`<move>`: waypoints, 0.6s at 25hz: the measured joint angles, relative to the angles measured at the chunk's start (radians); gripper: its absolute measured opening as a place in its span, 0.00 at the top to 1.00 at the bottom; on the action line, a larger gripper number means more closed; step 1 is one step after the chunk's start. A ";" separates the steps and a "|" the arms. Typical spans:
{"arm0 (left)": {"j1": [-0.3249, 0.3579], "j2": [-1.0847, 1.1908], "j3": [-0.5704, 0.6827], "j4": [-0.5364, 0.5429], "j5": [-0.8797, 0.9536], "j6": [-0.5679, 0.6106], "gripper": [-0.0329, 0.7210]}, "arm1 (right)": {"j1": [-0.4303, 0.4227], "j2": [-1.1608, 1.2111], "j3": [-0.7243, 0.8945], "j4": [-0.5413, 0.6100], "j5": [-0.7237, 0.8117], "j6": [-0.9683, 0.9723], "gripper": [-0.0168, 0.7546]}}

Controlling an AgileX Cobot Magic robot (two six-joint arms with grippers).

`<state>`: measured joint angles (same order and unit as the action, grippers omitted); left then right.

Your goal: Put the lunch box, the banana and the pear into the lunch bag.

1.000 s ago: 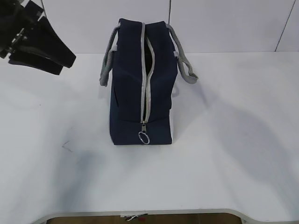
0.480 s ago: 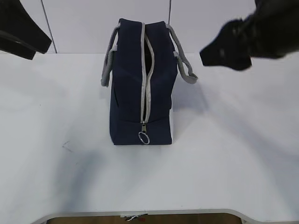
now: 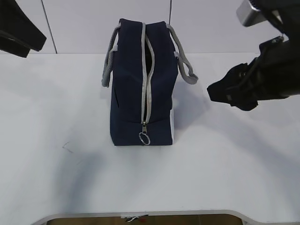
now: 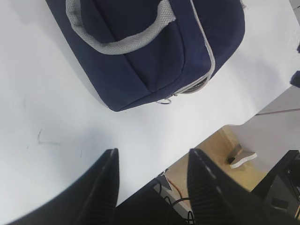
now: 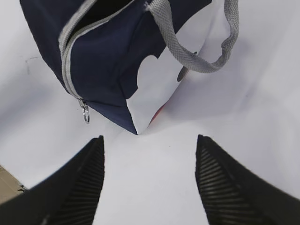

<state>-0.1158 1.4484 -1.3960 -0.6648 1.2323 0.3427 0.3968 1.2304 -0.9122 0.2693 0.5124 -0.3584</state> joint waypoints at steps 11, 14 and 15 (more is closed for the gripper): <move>0.000 0.000 0.000 0.002 0.000 -0.011 0.48 | 0.225 0.122 0.000 -0.049 -0.007 -0.091 0.34; 0.000 0.000 0.000 0.002 0.000 -0.011 0.48 | 0.284 0.180 0.000 -0.074 -0.031 0.029 0.34; 0.000 0.000 0.000 0.002 0.000 -0.011 0.48 | 0.293 0.202 0.002 -0.093 -0.049 0.080 0.35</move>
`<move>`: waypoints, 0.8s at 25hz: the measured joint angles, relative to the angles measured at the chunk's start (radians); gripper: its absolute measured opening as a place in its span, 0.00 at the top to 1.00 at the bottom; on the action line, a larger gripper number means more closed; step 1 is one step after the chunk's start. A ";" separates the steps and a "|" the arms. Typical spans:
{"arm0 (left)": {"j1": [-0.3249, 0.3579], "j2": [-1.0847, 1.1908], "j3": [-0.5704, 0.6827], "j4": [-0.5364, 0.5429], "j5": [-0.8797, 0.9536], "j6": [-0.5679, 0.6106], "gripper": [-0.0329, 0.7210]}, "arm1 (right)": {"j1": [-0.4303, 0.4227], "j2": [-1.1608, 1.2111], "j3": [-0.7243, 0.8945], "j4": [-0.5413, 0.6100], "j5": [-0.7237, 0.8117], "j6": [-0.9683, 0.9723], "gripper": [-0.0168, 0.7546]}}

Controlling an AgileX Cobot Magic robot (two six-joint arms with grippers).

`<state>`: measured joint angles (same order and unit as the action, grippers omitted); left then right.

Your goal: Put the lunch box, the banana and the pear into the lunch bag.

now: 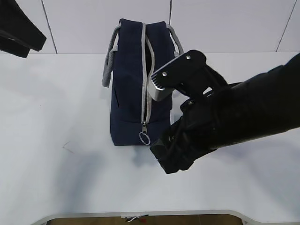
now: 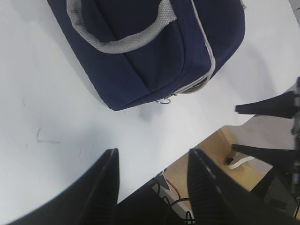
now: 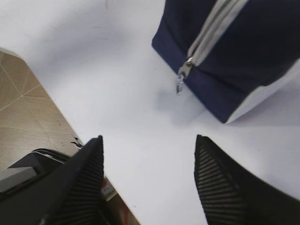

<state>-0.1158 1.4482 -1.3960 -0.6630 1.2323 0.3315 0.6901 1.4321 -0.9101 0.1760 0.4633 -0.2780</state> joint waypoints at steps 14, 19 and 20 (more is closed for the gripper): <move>0.000 0.000 0.000 0.003 0.000 0.000 0.48 | 0.007 0.126 0.464 -0.106 -1.094 0.206 0.35; 0.000 0.000 0.000 0.003 0.001 0.000 0.48 | 0.009 0.294 0.520 -0.148 -1.416 0.214 0.35; 0.000 -0.002 0.000 0.003 0.001 0.000 0.48 | 0.009 0.327 0.520 -0.150 -1.458 0.216 0.35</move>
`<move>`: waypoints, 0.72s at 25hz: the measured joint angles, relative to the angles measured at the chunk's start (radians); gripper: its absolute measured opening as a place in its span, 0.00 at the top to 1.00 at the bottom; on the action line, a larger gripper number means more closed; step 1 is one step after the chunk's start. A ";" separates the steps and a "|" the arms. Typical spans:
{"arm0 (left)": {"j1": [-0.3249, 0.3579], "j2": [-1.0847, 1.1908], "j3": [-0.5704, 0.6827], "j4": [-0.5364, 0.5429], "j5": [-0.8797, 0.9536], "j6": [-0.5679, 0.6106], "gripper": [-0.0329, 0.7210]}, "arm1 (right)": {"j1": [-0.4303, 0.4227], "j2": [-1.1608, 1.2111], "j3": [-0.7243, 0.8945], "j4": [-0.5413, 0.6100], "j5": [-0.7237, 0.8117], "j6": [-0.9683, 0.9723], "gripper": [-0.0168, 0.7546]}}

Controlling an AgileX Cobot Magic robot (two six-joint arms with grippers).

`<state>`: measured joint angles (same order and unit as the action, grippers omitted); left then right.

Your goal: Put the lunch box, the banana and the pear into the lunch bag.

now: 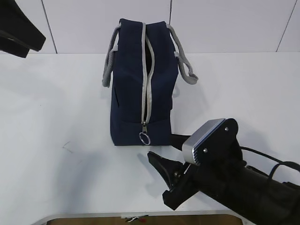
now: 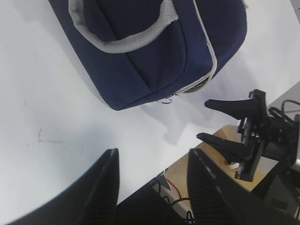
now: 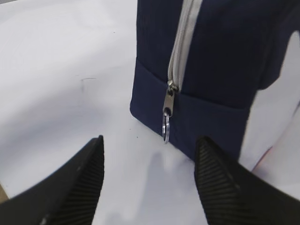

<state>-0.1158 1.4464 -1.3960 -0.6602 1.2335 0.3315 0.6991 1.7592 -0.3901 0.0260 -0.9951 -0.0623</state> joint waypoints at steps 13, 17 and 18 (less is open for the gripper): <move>0.000 0.000 0.000 0.000 0.000 -0.011 0.50 | 0.000 0.219 -0.078 0.000 -0.139 0.003 0.35; 0.000 0.000 0.000 0.000 0.000 -0.011 0.51 | 0.000 0.242 -0.116 0.000 -0.144 0.003 0.35; 0.000 0.000 0.000 0.000 0.000 -0.011 0.52 | 0.000 0.249 -0.121 0.000 -0.144 0.003 0.35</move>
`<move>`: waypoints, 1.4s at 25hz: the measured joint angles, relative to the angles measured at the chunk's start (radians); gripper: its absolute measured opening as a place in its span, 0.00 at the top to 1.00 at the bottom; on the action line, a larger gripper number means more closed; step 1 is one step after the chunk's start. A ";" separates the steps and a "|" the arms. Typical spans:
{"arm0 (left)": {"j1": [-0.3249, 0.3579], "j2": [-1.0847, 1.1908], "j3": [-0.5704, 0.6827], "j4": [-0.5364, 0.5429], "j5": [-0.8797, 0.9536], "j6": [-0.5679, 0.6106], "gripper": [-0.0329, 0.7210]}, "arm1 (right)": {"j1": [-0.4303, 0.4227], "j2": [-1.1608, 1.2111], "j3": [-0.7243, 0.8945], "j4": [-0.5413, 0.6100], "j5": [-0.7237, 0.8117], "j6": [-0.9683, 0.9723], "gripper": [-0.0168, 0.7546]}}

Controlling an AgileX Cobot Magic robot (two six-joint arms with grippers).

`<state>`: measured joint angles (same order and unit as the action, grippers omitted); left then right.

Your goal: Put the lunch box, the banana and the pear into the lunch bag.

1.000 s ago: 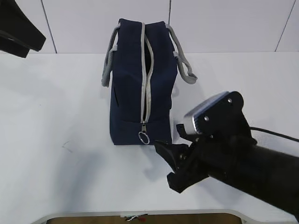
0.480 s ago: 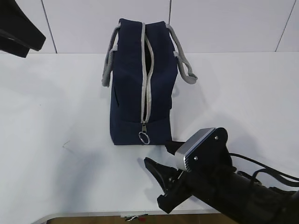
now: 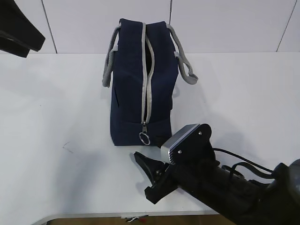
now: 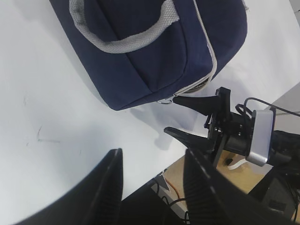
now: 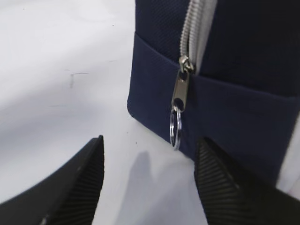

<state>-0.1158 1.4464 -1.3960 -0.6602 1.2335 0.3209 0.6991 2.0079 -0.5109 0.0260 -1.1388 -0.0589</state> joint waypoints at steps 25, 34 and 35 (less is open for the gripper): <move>0.000 0.000 0.000 0.000 0.000 0.000 0.60 | 0.000 0.076 -0.096 0.006 -0.012 0.004 0.50; 0.000 0.000 0.000 0.000 0.000 0.000 0.62 | 0.000 0.076 -0.096 0.020 -0.012 0.004 0.69; 0.000 0.000 0.000 0.000 0.000 0.000 0.62 | 0.000 0.076 -0.096 0.025 -0.012 0.011 0.70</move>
<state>-0.1158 1.4464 -1.3960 -0.6602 1.2335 0.3209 0.6991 2.0841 -0.6065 0.0506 -1.1508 -0.0483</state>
